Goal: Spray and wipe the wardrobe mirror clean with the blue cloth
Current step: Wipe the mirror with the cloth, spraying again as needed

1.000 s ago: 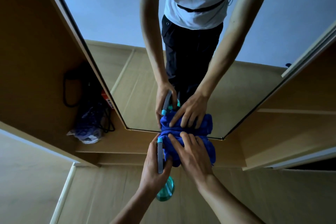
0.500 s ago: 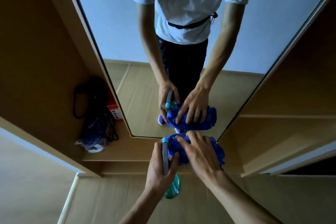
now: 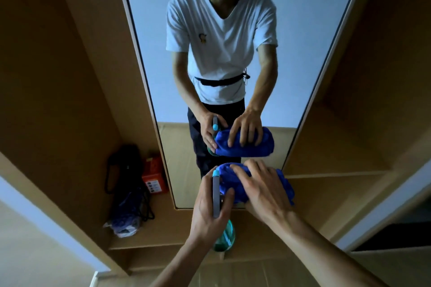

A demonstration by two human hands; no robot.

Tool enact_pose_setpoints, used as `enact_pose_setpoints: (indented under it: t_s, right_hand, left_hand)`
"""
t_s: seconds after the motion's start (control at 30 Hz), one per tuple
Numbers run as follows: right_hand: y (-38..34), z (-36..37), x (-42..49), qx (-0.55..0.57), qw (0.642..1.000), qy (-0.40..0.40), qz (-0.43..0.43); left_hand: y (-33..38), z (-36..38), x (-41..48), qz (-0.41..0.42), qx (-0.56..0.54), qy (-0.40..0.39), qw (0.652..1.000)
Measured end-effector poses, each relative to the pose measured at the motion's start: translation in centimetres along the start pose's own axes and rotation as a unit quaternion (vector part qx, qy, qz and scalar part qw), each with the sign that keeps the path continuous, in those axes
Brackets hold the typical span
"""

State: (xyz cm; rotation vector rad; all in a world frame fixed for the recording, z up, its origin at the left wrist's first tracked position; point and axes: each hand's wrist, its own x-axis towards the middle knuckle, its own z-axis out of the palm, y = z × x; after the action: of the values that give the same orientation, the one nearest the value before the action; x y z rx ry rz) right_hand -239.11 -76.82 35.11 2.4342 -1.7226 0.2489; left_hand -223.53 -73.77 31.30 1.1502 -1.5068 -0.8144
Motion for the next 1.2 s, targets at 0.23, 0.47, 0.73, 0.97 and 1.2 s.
enact_pose_setpoints:
  t_s: [0.23, 0.47, 0.73, 0.97, 1.2]
  right_hand:
    - [-0.2, -8.5, 0.1, -0.025, 0.996, 0.084, 0.005]
    - [0.8, -14.8, 0.8, -0.056, 0.987, 0.152, 0.000]
    - [3.1, -21.0, 2.2, -0.073, 0.971, 0.228, -0.019]
    - [6.1, -26.5, 3.8, -0.082, 0.943, 0.318, -0.050]
    - [8.8, -32.5, 5.1, -0.108, 0.914, 0.382, -0.087]
  left_hand:
    - [7.2, -1.7, 2.0, 0.070, -0.015, 0.004, 0.997]
    - [13.2, -1.8, 4.0, 0.121, -0.030, 0.032, 0.992]
    - [19.2, -1.2, 7.2, 0.166, -0.027, 0.057, 0.984]
    - [24.6, 0.0, 10.6, 0.220, -0.025, 0.094, 0.971]
    - [30.9, 0.7, 13.3, 0.281, -0.036, 0.114, 0.952]
